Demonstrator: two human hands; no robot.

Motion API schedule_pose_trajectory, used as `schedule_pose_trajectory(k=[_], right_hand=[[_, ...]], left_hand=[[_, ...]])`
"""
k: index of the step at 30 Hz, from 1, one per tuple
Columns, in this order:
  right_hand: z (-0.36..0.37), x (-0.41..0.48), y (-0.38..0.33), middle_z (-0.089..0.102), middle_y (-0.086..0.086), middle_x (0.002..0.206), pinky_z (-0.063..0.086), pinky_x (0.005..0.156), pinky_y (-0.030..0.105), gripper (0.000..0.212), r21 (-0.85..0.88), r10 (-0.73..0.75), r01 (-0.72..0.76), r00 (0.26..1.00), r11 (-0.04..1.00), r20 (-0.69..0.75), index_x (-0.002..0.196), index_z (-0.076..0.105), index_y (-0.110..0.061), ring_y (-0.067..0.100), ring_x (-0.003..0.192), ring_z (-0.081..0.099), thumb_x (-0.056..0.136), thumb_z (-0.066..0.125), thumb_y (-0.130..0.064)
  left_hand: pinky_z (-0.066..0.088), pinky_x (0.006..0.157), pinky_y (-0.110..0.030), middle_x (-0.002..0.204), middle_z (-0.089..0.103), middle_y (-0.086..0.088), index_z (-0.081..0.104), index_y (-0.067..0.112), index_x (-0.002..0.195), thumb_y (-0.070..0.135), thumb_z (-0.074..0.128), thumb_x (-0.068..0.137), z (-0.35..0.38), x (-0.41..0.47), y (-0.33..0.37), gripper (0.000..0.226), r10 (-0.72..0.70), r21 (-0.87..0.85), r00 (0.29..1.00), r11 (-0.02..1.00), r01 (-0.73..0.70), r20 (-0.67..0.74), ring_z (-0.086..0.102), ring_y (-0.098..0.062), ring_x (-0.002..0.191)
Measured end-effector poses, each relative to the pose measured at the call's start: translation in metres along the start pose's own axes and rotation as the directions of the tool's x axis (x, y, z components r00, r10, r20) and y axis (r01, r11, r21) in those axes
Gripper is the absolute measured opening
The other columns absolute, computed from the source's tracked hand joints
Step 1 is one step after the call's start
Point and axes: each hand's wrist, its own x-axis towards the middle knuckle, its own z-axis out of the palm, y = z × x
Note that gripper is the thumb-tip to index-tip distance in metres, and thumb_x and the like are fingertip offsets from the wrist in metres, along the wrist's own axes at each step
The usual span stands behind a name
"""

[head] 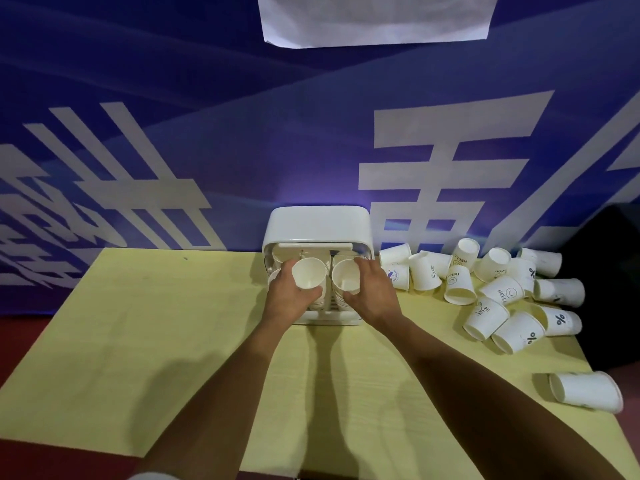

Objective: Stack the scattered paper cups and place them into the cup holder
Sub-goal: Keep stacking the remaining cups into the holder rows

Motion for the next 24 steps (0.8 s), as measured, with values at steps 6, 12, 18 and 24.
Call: schedule_pose_trajectory(k=[6, 12, 18, 24], right_hand=[[0.011, 0.000, 0.004, 0.052, 0.007, 0.140, 0.043, 0.101, 0.038, 0.069, -0.039, 0.023, -0.022, 1.000, 0.999, 0.010, 0.140, 0.045, -0.018, 0.027, 0.124, 0.048, 0.081, 0.076, -0.035], [0.017, 0.003, 0.008, 0.056, 0.007, 0.134, 0.043, 0.098, 0.037, 0.065, -0.048, 0.042, -0.041, 0.999, 0.998, 0.012, 0.136, 0.048, -0.017, 0.028, 0.119, 0.050, 0.080, 0.075, -0.036], [0.020, 0.006, 0.011, 0.056, 0.006, 0.132, 0.041, 0.099, 0.037, 0.062, -0.024, 0.065, -0.064, 0.997, 0.998, 0.042, 0.133, 0.050, -0.016, 0.027, 0.118, 0.049, 0.081, 0.072, -0.042], [0.023, 0.012, 0.013, 0.054, 0.007, 0.139, 0.041, 0.102, 0.037, 0.059, -0.069, 0.076, -0.073, 0.996, 0.995, 0.054, 0.138, 0.048, -0.014, 0.029, 0.121, 0.050, 0.089, 0.064, -0.044]], left_hand=[[0.050, 0.096, -0.044, 0.126, 0.057, 0.005, 0.051, 0.029, 0.129, 0.054, 0.073, 0.058, 0.007, 0.007, -0.002, 0.079, 0.011, 0.065, 1.000, 0.998, -0.010, -0.012, 0.056, -0.021, 0.116], [0.049, 0.099, -0.045, 0.132, 0.051, 0.001, 0.048, 0.033, 0.134, 0.051, 0.078, 0.064, 0.014, 0.014, -0.006, 0.078, 0.015, 0.102, 0.999, 0.995, -0.010, -0.049, 0.052, -0.023, 0.122], [0.043, 0.100, -0.035, 0.136, 0.052, 0.000, 0.049, 0.024, 0.138, 0.036, 0.083, 0.071, 0.023, 0.018, -0.016, 0.077, -0.008, 0.127, 0.999, 0.992, 0.014, -0.048, 0.047, -0.021, 0.128], [0.049, 0.092, -0.038, 0.134, 0.047, -0.005, 0.050, 0.022, 0.136, 0.042, 0.081, 0.069, 0.028, 0.025, -0.020, 0.076, -0.046, 0.279, 0.999, 0.959, 0.050, -0.019, 0.054, -0.027, 0.120]])
